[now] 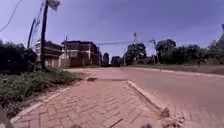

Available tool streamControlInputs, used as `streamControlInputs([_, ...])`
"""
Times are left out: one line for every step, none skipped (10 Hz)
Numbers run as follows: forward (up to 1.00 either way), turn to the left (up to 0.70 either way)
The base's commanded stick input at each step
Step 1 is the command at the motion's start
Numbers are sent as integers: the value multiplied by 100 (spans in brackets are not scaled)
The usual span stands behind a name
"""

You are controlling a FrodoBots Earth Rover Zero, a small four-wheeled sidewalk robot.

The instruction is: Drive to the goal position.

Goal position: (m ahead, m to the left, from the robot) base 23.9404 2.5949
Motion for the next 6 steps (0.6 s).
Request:
streamControlInputs([30, 0])
streamControlInputs([30, 0])
streamControlInputs([30, 0])
streamControlInputs([30, 0])
streamControlInputs([30, 0])
streamControlInputs([30, 0])
